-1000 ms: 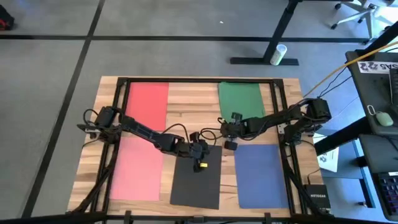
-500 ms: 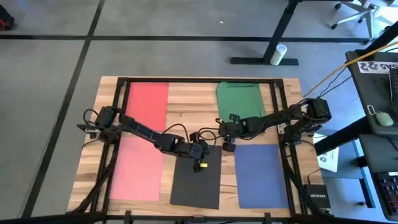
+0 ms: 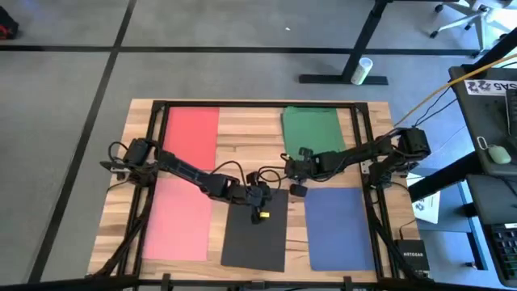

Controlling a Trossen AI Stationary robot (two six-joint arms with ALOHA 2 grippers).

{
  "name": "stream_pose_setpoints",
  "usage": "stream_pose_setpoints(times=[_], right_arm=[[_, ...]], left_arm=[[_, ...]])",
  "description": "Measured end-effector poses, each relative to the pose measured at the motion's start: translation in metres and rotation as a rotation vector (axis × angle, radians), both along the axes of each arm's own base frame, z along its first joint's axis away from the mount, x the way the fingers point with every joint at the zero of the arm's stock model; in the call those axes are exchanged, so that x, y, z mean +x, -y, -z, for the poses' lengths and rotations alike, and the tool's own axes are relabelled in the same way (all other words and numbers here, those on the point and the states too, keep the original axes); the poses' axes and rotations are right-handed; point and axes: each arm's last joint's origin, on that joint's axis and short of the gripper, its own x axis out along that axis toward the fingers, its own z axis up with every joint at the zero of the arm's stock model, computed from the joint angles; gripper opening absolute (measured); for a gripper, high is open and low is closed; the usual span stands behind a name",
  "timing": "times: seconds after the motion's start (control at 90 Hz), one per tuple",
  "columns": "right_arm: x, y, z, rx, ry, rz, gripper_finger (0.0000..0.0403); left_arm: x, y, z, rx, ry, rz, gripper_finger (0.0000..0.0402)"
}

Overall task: Organize paper
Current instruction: Put the green paper on the top center of the table

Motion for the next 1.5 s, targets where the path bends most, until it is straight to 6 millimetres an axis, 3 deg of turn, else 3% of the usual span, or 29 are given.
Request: stream_pose_setpoints(times=[0.233, 0.756, 1.033, 1.178, 1.5], right_arm=[[0.015, -0.009, -0.007, 0.107, 0.17, -0.082, 0.0], [0.041, -0.006, -0.032, 0.133, 0.532, -0.158, 0.0], [0.051, 0.003, -0.039, 0.121, 0.675, -0.127, 0.0], [0.06, 0.003, -0.028, 0.134, 0.717, -0.121, 0.0], [0.117, 0.012, -0.016, 0.119, 0.728, -0.067, 0.0]], left_arm=[[-0.007, 0.011, -0.001, 0.009, -0.028, 0.014, 0.0], [-0.028, 0.017, -0.057, 0.091, 0.089, -0.01, 0.0], [-0.054, 0.008, -0.065, 0.053, 0.232, -0.024, 0.0], [-0.072, 0.004, -0.066, 0.019, 0.284, -0.03, 0.0], [-0.111, -0.005, -0.064, -0.046, 0.395, -0.034, 0.0]])
